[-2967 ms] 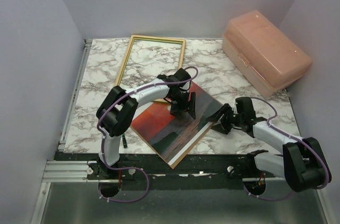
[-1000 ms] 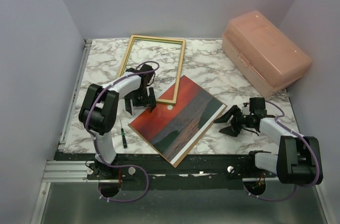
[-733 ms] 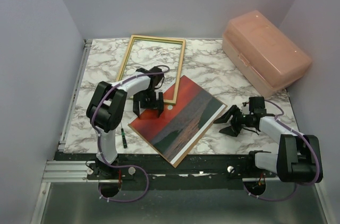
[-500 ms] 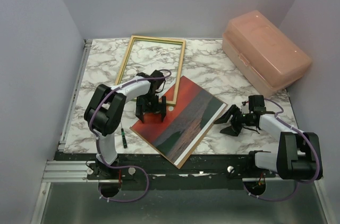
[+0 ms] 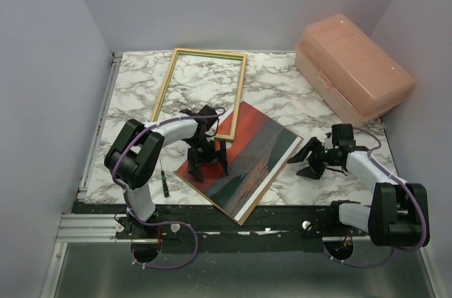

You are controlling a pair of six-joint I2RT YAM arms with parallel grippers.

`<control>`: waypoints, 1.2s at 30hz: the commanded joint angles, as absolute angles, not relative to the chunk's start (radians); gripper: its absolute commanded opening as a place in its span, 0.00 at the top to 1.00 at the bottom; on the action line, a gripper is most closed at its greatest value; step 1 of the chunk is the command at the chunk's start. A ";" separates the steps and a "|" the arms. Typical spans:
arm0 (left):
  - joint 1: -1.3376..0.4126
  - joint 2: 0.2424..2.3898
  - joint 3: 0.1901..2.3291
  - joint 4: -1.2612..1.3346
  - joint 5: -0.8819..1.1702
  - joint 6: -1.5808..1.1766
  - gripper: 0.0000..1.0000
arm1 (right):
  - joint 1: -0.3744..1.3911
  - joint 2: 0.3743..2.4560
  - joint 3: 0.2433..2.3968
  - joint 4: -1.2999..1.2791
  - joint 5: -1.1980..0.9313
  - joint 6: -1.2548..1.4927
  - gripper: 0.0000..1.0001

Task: Put the photo into the frame
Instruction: Pick up the photo frame item at the center of the board.

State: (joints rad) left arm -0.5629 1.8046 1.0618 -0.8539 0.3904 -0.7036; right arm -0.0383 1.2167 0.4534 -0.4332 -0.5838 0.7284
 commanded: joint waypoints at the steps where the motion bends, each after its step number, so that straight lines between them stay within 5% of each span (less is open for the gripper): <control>1: -0.584 1.905 0.932 -0.549 0.407 -0.698 0.40 | -0.035 1.153 0.501 -0.527 -0.442 0.735 0.36; 19: -0.597 1.932 0.966 -0.559 0.383 -0.714 0.55 | -0.035 1.241 0.256 -0.089 -0.631 0.855 0.37; 36: -0.607 1.844 0.982 -0.535 0.371 -0.703 0.58 | -0.034 1.051 0.214 0.245 -0.776 1.023 0.38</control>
